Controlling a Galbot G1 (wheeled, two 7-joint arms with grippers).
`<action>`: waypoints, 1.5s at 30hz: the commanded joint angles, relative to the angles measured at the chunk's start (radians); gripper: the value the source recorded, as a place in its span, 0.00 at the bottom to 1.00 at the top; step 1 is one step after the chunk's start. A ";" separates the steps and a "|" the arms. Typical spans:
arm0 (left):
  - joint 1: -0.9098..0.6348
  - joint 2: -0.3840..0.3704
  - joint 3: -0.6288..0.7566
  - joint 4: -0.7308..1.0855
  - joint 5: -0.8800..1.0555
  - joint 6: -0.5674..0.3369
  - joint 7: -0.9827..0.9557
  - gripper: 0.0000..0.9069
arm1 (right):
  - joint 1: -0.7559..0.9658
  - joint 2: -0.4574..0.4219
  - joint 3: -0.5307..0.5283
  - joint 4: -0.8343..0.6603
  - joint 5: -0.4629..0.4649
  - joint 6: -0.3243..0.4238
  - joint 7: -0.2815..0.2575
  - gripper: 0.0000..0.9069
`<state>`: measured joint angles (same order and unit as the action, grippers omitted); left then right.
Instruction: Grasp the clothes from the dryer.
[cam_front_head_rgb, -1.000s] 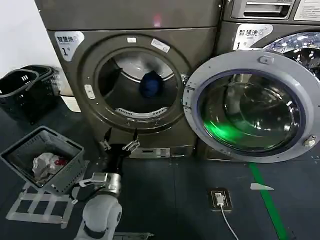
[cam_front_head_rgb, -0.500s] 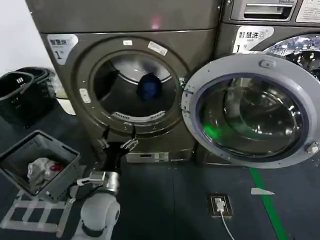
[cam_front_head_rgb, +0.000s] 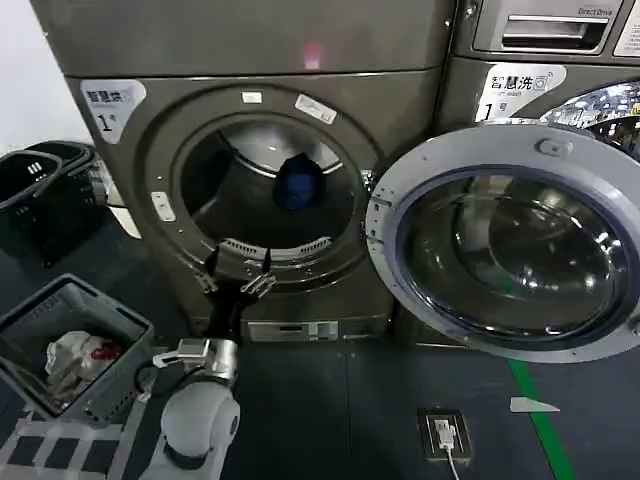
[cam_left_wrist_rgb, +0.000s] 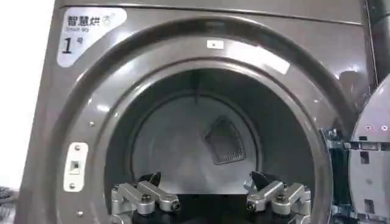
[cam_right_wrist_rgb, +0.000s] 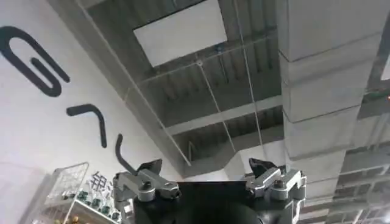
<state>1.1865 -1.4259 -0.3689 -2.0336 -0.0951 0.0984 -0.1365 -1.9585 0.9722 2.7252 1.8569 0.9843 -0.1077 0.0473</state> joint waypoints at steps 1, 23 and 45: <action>0.001 -0.001 0.000 0.000 -0.001 0.000 0.000 1.00 | -0.001 -0.003 0.002 -0.001 0.000 0.001 0.002 1.00; -0.005 0.006 0.000 0.000 -0.002 0.004 0.003 1.00 | -0.005 -0.001 0.003 0.000 -0.001 0.002 0.005 1.00; -0.002 0.003 0.019 0.019 0.008 0.005 -0.004 1.00 | 0.006 0.001 0.000 -0.002 -0.004 0.003 0.004 1.00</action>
<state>1.1844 -1.4229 -0.3522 -2.0161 -0.0872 0.1037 -0.1403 -1.9529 0.9740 2.7255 1.8550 0.9809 -0.1055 0.0513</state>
